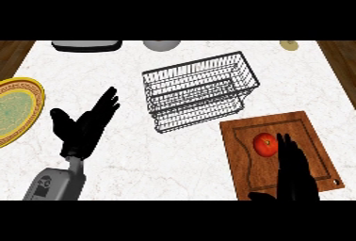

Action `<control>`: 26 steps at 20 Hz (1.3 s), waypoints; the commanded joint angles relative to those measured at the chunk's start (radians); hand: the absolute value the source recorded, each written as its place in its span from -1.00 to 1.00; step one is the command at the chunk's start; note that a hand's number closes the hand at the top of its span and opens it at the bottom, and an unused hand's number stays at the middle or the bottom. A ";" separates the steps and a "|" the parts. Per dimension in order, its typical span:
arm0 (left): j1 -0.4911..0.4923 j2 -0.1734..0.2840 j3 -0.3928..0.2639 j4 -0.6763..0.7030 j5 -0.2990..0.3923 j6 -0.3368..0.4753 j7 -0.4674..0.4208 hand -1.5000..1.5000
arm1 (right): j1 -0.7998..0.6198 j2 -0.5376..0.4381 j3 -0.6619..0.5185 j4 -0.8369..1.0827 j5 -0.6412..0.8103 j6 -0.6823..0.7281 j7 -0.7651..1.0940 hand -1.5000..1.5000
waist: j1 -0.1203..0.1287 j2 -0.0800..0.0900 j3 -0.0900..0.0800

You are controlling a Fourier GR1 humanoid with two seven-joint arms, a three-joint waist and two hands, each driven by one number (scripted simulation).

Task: Pick the tomato from the cutting board and place it in the tiered basket

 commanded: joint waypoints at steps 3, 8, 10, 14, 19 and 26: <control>-0.064 -0.033 0.055 0.066 -0.018 -0.027 0.004 0.00 | -0.004 -0.026 -0.057 0.047 -0.056 -0.053 -0.072 -1.00 | -0.002 0.000 0.000; 0.004 -0.057 0.032 -0.053 -0.052 -0.011 0.045 0.00 | -0.085 -0.036 -0.141 0.132 -0.135 -0.077 -0.135 -1.00 | 0.001 0.000 0.000; -0.001 -0.062 0.041 -0.034 -0.050 -0.031 0.041 0.00 | -0.162 0.035 -0.094 0.210 -0.048 -0.073 -0.064 -1.00 | 0.003 0.001 0.000; 0.016 -0.083 0.039 0.017 -0.095 -0.033 -0.029 0.00 | -0.166 0.006 -0.165 0.334 -0.121 -0.162 -0.173 -1.00 | 0.004 0.001 0.000; -0.005 -0.060 0.100 -0.024 -0.050 -0.079 0.044 0.00 | -0.152 0.005 -0.197 0.373 -0.171 -0.191 -0.234 -1.00 | 0.002 0.001 0.000; 0.007 -0.119 0.064 -0.027 -0.124 -0.050 0.039 0.00 | -0.246 -0.009 -0.256 0.496 -0.203 -0.192 -0.282 -1.00 | 0.002 0.001 0.000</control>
